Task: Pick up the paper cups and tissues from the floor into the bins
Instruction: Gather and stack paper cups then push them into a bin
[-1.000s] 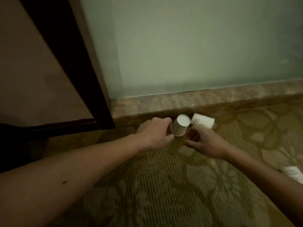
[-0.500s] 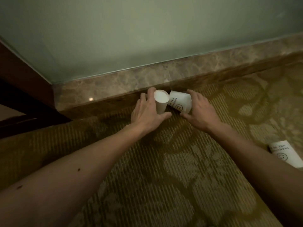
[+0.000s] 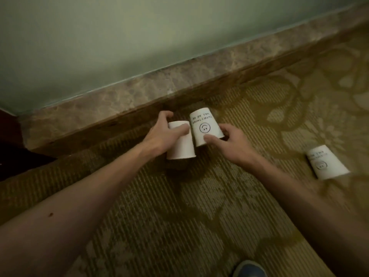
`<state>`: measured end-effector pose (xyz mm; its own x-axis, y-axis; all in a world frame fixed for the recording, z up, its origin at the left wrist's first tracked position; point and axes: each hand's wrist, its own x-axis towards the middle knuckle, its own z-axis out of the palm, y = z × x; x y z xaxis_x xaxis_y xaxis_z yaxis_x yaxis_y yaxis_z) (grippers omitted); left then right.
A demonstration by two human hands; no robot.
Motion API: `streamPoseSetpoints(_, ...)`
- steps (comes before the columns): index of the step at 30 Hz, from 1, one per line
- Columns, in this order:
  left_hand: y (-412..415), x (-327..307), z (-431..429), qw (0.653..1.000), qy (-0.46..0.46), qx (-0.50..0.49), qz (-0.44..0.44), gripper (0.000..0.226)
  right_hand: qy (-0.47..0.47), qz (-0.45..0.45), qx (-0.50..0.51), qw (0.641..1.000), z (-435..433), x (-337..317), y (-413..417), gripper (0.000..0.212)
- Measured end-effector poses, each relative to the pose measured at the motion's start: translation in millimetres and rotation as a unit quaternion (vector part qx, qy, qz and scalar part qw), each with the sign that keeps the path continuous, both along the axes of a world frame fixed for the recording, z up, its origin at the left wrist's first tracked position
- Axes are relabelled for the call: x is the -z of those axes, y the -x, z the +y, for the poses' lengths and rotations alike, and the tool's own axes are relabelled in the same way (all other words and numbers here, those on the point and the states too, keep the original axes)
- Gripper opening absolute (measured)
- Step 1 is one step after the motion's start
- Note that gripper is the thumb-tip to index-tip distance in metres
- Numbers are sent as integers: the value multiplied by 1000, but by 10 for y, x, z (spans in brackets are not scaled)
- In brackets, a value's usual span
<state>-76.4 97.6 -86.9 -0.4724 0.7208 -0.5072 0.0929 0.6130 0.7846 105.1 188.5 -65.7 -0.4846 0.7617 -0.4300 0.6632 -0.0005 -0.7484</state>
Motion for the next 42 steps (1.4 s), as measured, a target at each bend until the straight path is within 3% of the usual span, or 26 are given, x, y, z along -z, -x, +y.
streamPoseSetpoints(5,-363,-184,67,993,-41,52,-95,52,91,84,107,986,-185,-183,-564,34)
streamPoseSetpoints(9,-730,-296,258,967,19,133,-218,57,115,104,131,979,-356,-336,-1002,28)
streamPoseSetpoints(12,-949,-308,357,933,75,275,-218,80,92,87,119,985,-445,-435,-1365,18)
streamPoseSetpoints(16,-1269,-292,344,895,81,390,-199,66,101,63,42,992,-534,-519,-1796,25)
streamPoseSetpoints(20,-1576,-319,362,906,23,374,-196,47,112,72,55,990,-495,-512,-2048,41)
streamPoseSetpoints(23,-1687,-363,415,919,25,350,-180,54,122,70,54,989,-437,-440,-2134,43)
streamPoseSetpoints(26,-1758,-416,498,932,21,313,-178,61,48,57,145,987,-198,-342,-2208,68)
streamPoseSetpoints(28,-1777,-444,548,939,17,294,-175,61,-76,-7,210,975,82,-305,-2294,73)
streamPoseSetpoints(30,-1800,-450,581,947,14,266,-179,65,-180,-125,199,955,375,-244,-2424,76)
streamPoseSetpoints(32,-1835,-410,607,960,15,223,-170,63,-203,-212,154,943,585,-172,-2532,86)
streamPoseSetpoints(34,-1867,-350,627,969,14,178,-169,57,-176,-233,136,947,699,-90,-2586,94)
streamPoseSetpoints(37,-1918,-271,647,974,13,131,-186,49,-139,-216,148,955,737,33,-2609,90)
streamPoseSetpoints(42,-2029,-264,657,945,5,101,-310,45,-164,-232,172,943,663,117,-2640,64)
